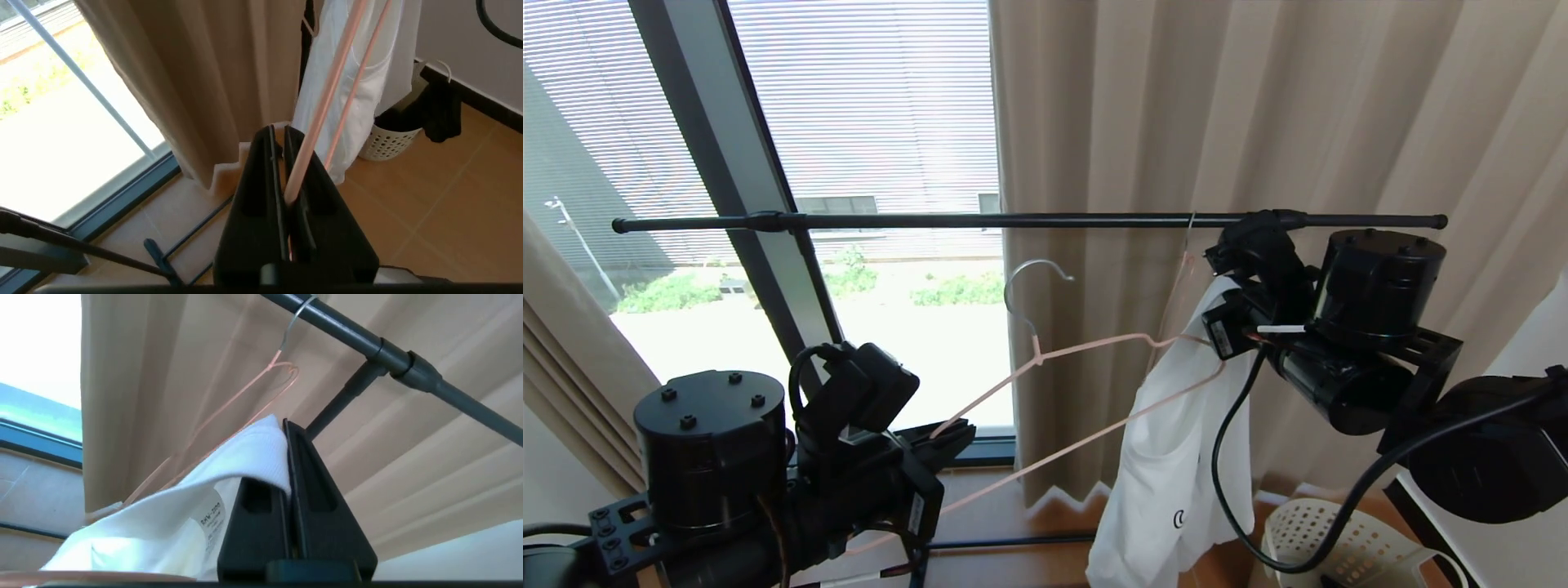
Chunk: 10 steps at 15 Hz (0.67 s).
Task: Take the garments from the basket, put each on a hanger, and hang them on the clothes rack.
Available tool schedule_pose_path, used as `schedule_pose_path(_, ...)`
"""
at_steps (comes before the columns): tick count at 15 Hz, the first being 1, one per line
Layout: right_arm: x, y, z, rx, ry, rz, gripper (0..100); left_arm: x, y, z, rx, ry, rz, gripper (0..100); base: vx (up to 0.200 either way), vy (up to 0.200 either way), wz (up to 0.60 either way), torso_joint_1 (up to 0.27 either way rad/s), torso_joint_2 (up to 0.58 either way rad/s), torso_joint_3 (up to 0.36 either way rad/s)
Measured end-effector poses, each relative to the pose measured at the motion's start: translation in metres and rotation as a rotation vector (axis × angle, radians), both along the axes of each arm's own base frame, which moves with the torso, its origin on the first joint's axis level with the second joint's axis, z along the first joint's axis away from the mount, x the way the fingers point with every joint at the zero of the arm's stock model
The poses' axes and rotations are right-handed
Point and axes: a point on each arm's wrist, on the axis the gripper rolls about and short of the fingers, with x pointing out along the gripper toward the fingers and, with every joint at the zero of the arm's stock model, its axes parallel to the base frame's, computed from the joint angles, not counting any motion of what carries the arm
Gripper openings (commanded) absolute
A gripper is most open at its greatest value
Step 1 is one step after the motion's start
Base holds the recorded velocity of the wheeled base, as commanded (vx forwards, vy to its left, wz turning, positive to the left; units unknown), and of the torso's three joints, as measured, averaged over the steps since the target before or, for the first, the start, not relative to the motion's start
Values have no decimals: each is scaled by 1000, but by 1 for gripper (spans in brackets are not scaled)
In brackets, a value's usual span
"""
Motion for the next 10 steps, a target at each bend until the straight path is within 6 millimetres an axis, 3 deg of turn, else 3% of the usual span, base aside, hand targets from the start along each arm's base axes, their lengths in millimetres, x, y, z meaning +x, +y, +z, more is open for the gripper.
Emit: schedule_pose_path(10,-8,12,3,18,-54,-46,0,9,0,-3,1,-21,68,0,0,0,0,0,0,0)
